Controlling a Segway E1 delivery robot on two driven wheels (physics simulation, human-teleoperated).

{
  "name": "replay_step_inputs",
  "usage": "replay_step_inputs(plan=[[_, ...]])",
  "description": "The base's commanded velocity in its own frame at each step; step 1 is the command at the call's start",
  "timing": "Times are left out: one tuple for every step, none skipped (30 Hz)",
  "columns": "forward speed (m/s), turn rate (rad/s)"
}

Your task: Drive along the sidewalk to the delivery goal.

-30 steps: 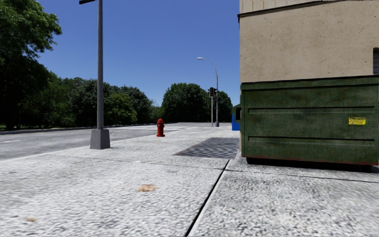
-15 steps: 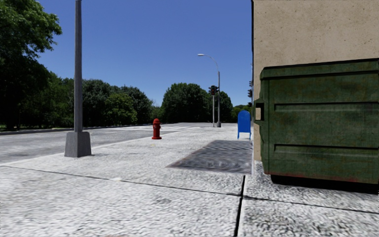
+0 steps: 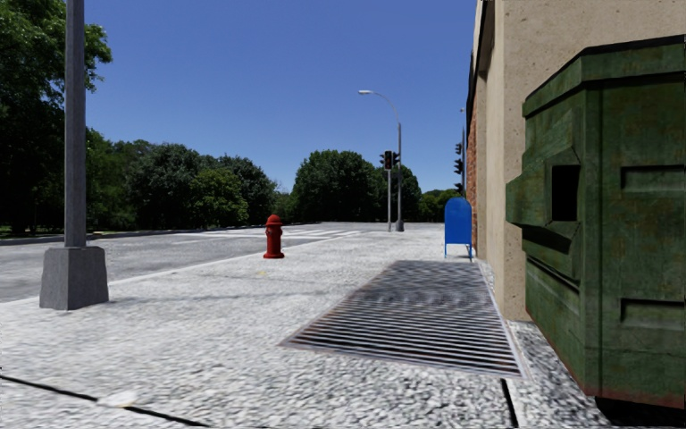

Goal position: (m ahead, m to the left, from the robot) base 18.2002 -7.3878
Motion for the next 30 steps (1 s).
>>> replay_step_inputs(plan=[[2.00, 0.00], [2.00, 0.00], [2.00, 0.00], [2.00, 0.00], [2.00, 0.00], [2.00, 0.00], [2.00, 0.00], [2.00, 0.00], [2.00, 0.00], [2.00, 0.00], [2.00, 0.00], [2.00, 0.00], [2.00, 0.00], [2.00, 0.00], [2.00, 0.00], [2.00, 0.00], [2.00, 0.00], [2.00, 0.00], [2.00, 0.00], [2.00, 0.00], [2.00, 0.00], [2.00, 0.00], [2.00, 0.00], [2.00, -0.11], [2.00, -0.11], [2.00, -0.26], [2.00, -0.32], [2.00, -0.34], [2.00, -0.34], [2.00, -0.35]])
